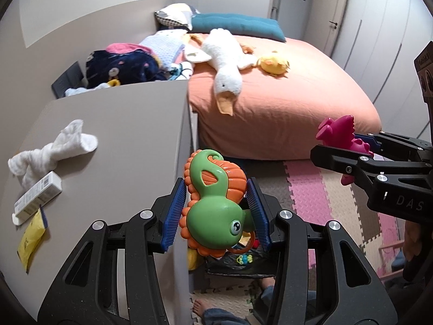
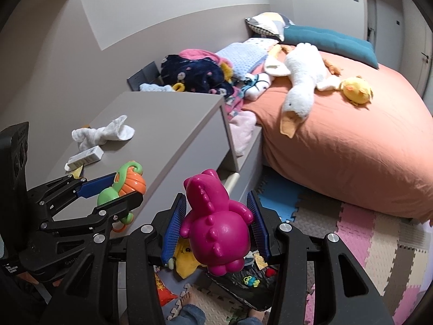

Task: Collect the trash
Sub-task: 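Carry the green-orange toy and pink toy over the bin and release both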

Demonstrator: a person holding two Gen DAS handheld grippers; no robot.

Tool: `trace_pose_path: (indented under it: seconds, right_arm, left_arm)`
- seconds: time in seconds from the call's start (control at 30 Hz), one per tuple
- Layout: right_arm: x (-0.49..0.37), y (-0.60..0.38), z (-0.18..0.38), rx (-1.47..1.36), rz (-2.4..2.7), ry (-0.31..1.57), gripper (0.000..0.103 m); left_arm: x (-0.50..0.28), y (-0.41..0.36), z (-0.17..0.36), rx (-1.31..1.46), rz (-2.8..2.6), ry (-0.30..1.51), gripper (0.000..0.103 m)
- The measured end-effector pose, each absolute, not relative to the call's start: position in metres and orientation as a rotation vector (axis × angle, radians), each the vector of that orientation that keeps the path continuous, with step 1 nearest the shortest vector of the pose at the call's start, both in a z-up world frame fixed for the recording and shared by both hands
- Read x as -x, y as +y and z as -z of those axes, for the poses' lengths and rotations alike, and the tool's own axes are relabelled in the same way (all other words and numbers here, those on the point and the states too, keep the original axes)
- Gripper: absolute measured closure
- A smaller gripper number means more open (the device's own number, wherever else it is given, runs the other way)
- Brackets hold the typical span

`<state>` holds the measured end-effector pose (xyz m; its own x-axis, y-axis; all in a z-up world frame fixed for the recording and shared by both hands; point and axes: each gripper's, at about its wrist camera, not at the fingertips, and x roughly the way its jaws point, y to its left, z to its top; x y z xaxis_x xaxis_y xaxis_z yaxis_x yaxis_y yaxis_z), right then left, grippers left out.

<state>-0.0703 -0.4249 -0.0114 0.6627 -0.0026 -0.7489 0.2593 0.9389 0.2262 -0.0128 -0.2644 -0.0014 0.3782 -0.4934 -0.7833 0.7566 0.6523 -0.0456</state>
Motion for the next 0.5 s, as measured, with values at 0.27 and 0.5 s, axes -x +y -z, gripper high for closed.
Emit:
trace_pose_path:
  seconds: [0.27,0.5]
  right_arm:
    - [0.085,-0.442,0.014,-0.355,0.198,0.836,0.055]
    - [0.097,-0.459,0.014,-0.399,0.248,0.811,0.03]
  left_arm:
    - [0.023,-0.284,0.007,-0.386,0.885,0.873,0.057]
    - [0.027,-0.29,0.018,-0.418,0.896,0.928,0.006]
